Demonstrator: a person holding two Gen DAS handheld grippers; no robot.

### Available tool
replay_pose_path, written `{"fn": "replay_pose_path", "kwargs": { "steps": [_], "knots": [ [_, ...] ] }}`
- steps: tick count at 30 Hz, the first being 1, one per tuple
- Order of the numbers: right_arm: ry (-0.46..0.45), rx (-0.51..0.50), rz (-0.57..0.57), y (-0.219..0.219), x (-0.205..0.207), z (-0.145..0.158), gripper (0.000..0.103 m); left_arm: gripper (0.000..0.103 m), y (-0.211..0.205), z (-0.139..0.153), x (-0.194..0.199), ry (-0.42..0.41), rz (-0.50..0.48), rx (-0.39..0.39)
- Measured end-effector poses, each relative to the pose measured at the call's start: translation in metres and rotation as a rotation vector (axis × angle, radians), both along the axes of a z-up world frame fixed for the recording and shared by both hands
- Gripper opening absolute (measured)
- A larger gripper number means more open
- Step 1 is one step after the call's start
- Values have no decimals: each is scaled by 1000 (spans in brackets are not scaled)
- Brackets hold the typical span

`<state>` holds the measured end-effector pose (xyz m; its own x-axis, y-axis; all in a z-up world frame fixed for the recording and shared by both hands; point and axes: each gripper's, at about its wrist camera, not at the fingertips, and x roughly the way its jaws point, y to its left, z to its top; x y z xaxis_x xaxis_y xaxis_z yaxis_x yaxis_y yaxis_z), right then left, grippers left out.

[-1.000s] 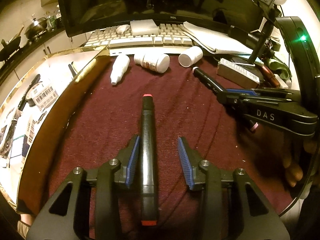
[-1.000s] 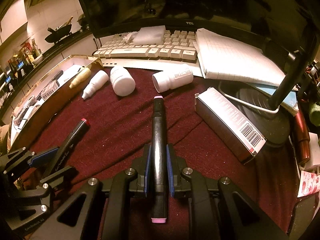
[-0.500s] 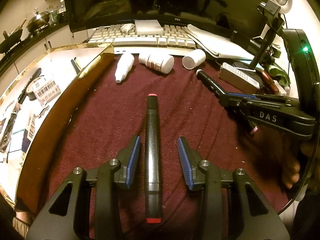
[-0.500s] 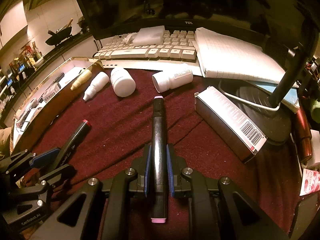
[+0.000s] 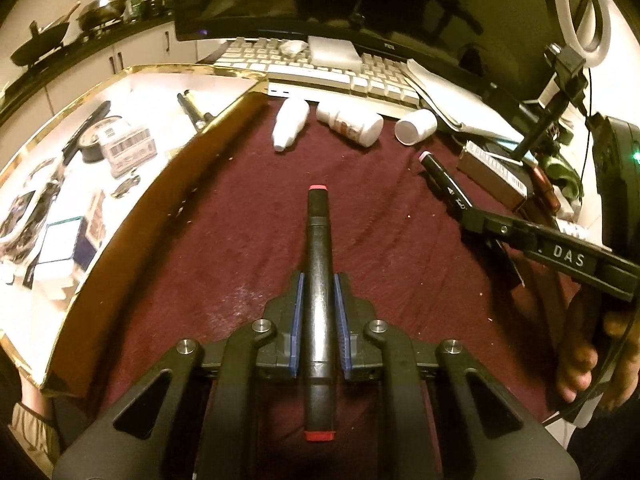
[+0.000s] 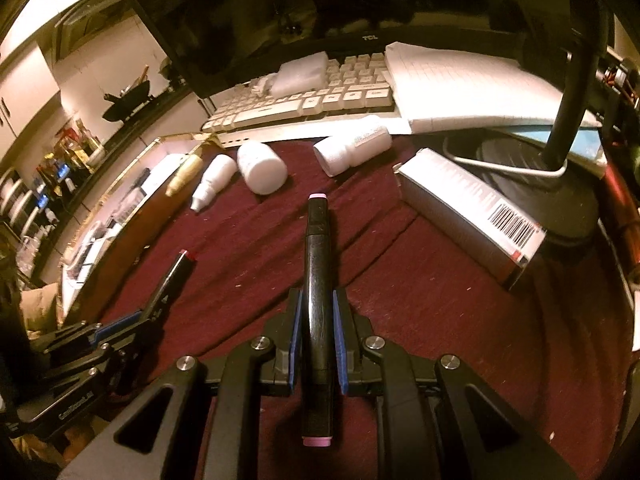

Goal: Organize objects
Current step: 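Carry both black markers over the tray with both tools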

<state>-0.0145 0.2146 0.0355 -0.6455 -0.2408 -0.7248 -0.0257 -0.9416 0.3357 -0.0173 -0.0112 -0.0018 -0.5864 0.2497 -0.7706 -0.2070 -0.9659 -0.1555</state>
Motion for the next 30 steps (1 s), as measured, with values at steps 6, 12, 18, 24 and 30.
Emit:
{"fn": "replay_pose_path", "kwargs": {
  "steps": [6,12,18,24,30],
  "knots": [
    [57,-35,42,-14,6,17,13,14,-15,12,2,18,33,60],
    [89,-36,93,-37,2,34,13,14,-34,28,0,29,62,117],
    [101,-54,158,-66,-16,42,13,14,-61,48,-5,59,123,141],
    [119,-60,226,-100,-42,59,13,14,-103,68,-19,61,221,162],
    [107,-142,292,-133,-80,65,13,14,-150,78,-46,59,318,163]
  ]
}}
